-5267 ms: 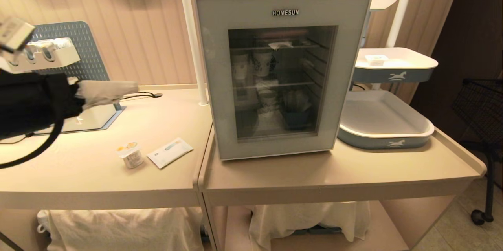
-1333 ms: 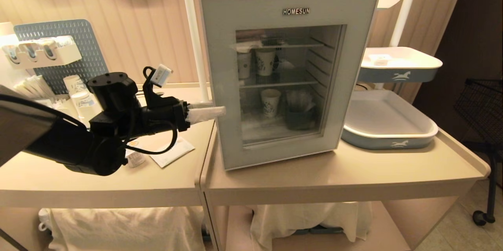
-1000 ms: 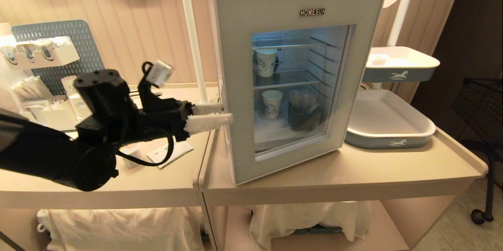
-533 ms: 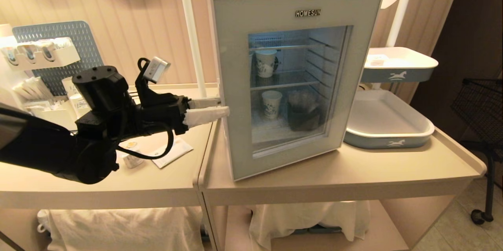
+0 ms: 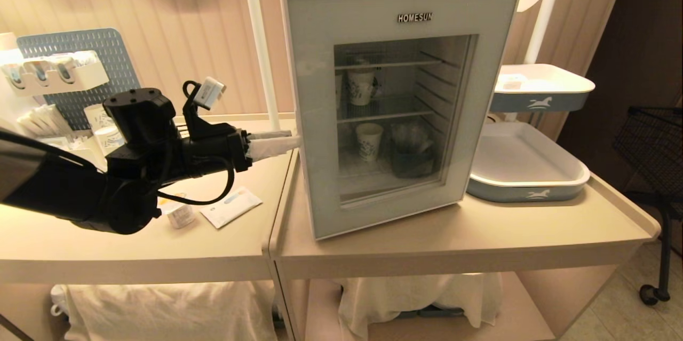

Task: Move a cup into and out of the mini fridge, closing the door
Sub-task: Open the freezer door

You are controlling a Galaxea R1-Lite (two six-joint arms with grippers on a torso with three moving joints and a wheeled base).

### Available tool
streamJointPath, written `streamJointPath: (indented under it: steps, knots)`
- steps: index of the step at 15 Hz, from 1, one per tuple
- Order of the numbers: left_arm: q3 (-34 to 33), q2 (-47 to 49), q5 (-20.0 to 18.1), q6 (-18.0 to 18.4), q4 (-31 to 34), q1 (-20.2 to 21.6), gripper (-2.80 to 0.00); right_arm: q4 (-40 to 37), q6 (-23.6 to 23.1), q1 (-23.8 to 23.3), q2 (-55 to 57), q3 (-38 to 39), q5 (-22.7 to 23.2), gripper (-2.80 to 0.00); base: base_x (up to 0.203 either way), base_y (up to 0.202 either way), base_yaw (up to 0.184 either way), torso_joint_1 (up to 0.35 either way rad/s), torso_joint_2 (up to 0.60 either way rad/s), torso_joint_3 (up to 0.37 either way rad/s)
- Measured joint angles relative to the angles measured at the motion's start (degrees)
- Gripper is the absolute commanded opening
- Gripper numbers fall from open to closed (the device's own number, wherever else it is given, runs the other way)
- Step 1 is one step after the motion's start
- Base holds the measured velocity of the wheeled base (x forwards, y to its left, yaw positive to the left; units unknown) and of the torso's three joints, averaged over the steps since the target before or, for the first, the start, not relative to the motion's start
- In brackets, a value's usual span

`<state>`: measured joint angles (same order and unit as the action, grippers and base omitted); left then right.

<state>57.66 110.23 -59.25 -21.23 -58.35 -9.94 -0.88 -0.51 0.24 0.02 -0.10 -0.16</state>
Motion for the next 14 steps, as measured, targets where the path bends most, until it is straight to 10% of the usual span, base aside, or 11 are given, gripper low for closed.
streamJointPath:
  steps: [9, 10, 11, 14]
  knots:
    - [2.07, 2.43, 1.26, 0.01, -0.41, 2.95, 0.0, 0.0, 0.0, 0.0, 0.0, 0.0, 0.02, -2.8, 0.0, 0.0, 0.0, 0.0, 0.0, 0.0]
    - [2.32, 2.7, 1.26, 0.01, -0.44, 3.09, -0.99, 0.0, 0.0, 0.0, 0.0, 0.0, 0.01, -2.8, 0.0, 0.0, 0.0, 0.0, 0.0, 0.0]
    - [2.4, 3.03, 1.37, -0.02, -0.38, 3.16, -2.8, 0.0, -0.03, 0.0, 0.0, 0.0, 0.0, -2.8, 0.0, 0.0, 0.0, 0.0, 0.0, 0.0]
    - [3.68, 4.5, 1.91, -0.07, -0.22, 3.2, -2.8, 0.0, 0.0, 0.0, 0.0, 0.0, 0.0, -2.8, 0.0, 0.0, 0.0, 0.0, 0.0, 0.0]
